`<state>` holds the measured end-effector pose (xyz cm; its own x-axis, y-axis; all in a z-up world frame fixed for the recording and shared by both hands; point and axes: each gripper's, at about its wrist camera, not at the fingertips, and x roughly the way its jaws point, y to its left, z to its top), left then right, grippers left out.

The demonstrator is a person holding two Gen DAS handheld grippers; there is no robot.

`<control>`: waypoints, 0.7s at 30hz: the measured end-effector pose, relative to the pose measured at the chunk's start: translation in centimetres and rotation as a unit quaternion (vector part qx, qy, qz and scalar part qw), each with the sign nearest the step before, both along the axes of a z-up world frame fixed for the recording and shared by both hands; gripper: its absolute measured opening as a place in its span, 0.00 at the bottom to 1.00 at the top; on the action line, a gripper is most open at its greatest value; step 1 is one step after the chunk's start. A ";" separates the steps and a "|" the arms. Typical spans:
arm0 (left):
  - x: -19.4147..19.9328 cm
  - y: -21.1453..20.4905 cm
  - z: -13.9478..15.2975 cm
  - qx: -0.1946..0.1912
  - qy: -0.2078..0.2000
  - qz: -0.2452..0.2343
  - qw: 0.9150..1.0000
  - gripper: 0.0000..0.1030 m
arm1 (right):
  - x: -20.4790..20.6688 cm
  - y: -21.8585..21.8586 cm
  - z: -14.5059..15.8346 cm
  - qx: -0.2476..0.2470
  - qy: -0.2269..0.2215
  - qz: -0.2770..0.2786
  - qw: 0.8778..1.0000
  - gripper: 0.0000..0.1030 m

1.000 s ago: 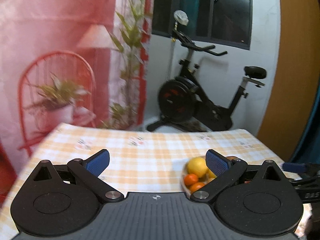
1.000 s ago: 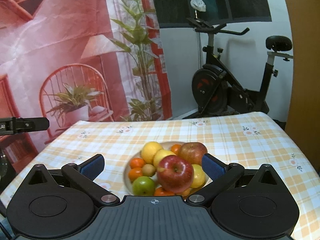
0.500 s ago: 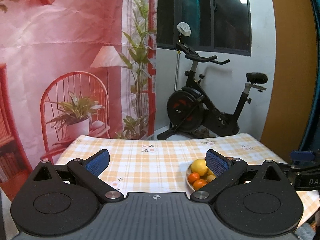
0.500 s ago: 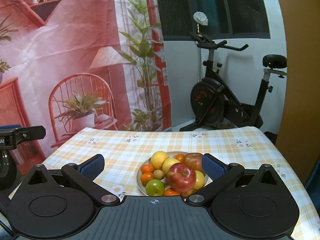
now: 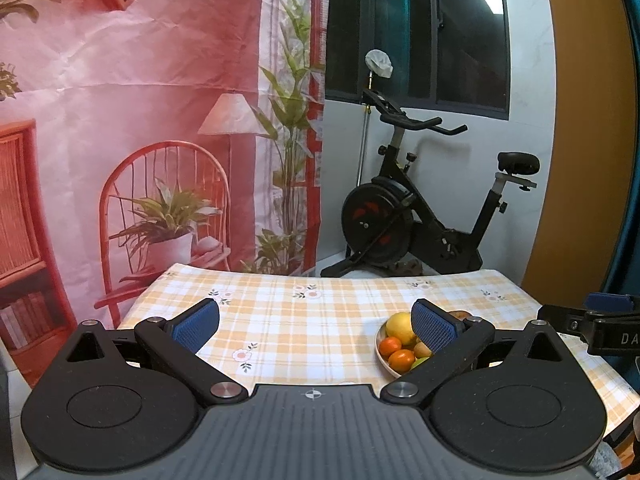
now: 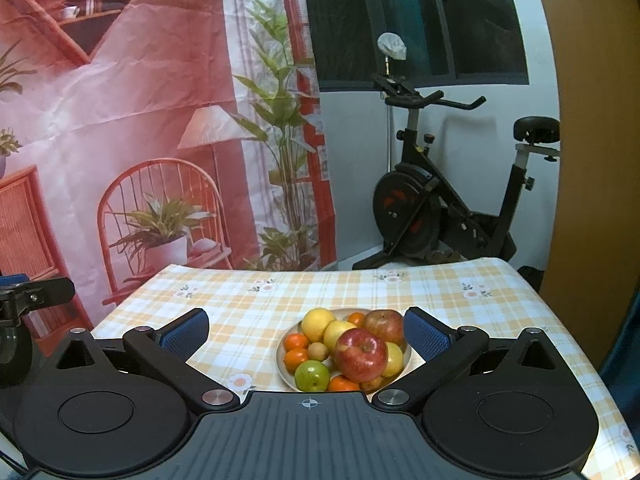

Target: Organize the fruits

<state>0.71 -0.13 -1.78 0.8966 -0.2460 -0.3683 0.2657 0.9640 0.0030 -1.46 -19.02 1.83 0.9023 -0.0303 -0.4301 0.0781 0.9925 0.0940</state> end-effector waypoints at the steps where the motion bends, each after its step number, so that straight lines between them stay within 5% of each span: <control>1: 0.0 0.0 0.0 0.001 -0.001 0.001 1.000 1.00 | 0.0 0.0 0.0 0.000 0.001 0.000 1.000 1.00; 21: -1.0 -0.4 0.3 0.009 -0.019 0.002 1.000 1.00 | 0.2 -0.1 -0.3 0.005 0.004 -0.008 1.000 1.00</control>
